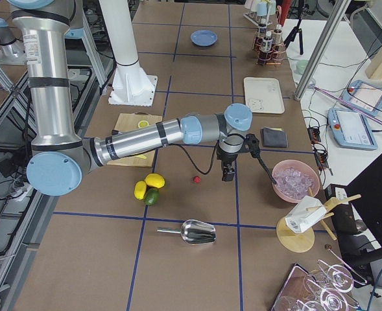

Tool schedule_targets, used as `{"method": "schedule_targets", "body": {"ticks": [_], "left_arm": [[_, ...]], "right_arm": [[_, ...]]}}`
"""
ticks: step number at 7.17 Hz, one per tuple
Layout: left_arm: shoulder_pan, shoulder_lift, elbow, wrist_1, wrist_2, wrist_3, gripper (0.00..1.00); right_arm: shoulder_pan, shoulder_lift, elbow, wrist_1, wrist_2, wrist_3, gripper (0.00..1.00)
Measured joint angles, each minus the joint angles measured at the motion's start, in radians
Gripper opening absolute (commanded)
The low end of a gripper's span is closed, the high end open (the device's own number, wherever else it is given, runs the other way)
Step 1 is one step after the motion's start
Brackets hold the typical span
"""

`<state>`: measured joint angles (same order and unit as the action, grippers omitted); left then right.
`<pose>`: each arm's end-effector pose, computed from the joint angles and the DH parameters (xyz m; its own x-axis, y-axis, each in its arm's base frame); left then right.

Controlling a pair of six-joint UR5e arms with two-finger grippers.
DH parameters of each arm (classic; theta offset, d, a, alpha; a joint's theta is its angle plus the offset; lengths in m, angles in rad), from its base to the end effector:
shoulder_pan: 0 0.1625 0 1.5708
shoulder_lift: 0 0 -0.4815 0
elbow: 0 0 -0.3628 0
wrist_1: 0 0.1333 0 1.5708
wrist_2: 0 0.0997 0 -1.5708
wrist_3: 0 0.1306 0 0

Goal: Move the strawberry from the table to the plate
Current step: 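Lower the left gripper toward the edge of the light blue plate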

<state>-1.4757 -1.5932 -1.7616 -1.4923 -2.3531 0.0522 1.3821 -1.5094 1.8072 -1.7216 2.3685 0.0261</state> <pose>0.0042 -0.4784 0.6455 0.6912 0.2128 -0.6906 -0.1303 0.9767 0.1706 -0.0525 -0.4872 0.6123 0.6709 -0.2085 0.7116 0.1681 0.9774 0.1279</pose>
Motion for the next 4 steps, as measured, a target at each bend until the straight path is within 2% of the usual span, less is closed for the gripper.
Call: {"method": "schedule_targets", "body": {"ticks": [4], "left_arm": [[-0.001,0.002,-0.016,-0.005,0.002,0.001,1.0]], "right_arm": [[0.0,0.0,0.002,0.0,0.001,0.0,1.0]]}}
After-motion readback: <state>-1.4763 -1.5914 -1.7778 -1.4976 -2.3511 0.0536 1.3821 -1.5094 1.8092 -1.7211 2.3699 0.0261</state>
